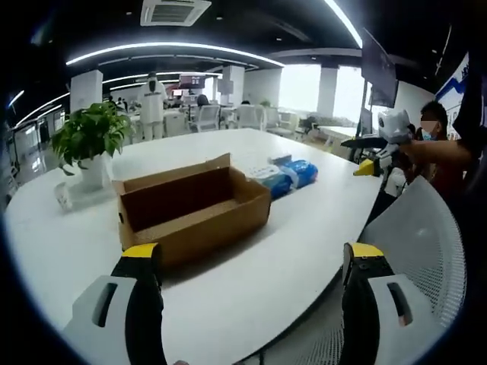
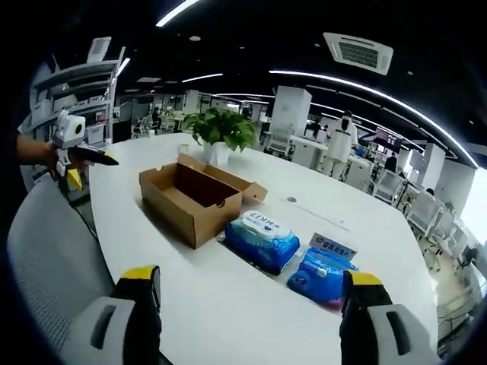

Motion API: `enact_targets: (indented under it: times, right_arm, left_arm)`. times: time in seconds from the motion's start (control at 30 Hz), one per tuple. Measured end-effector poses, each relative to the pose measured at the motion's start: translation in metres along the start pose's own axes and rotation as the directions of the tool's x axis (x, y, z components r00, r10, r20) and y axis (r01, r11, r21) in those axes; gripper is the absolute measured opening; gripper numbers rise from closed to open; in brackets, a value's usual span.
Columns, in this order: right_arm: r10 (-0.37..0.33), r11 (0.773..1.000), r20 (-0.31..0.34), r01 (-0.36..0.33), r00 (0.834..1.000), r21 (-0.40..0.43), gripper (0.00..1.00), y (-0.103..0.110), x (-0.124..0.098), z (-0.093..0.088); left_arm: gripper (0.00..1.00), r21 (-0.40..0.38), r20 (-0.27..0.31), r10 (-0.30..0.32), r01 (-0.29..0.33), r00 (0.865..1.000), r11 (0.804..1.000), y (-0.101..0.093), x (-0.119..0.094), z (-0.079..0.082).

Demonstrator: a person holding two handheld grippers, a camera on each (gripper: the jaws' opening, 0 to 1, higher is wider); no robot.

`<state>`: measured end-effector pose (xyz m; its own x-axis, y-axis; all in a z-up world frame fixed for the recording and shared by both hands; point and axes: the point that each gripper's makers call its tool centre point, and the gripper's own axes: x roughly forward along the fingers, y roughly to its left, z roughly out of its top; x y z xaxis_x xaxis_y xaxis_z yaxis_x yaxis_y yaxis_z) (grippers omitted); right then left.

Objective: Operate the shoe box by opening the lid, removing the specified soft item, and placing it in the target area until the item is outside and the box remains undamaged.

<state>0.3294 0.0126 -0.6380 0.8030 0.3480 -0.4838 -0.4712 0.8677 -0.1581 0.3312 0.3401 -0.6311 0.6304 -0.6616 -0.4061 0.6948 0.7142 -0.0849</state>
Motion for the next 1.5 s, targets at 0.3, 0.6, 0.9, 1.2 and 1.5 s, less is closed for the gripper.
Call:
enact_targets:
  times: [0.3,0.6,0.9,1.2,1.5]
  right_arm:
    - [-0.017,0.999,0.031,0.016,0.999,0.04,0.99,0.014,-0.011,0.003]
    - [-0.034,0.998,0.028,0.032,0.999,0.051,0.98,0.021,-0.02,-0.004]
    - [-0.049,0.995,0.033,0.046,0.998,0.091,0.97,0.03,-0.025,-0.014]
    - [-0.05,0.993,0.025,0.047,0.998,0.107,0.95,0.041,-0.026,-0.021]
    - [-0.055,0.994,0.033,0.052,0.998,0.098,0.93,0.043,-0.027,-0.02]
  left_arm:
    - [0.98,0.045,-0.017,0.007,-0.006,1.0,0.999,0.011,0.005,0.01]
    - [0.97,0.108,-0.023,0.009,-0.007,1.0,0.994,0.031,0.014,0.026]
    - [0.97,0.168,-0.043,0.004,0.004,0.999,0.986,0.054,0.023,0.042]
    - [0.95,0.21,-0.094,-0.021,0.04,0.995,0.977,0.064,0.035,0.043]
    - [0.91,0.223,-0.127,-0.053,0.081,0.991,0.972,0.078,0.05,0.055]
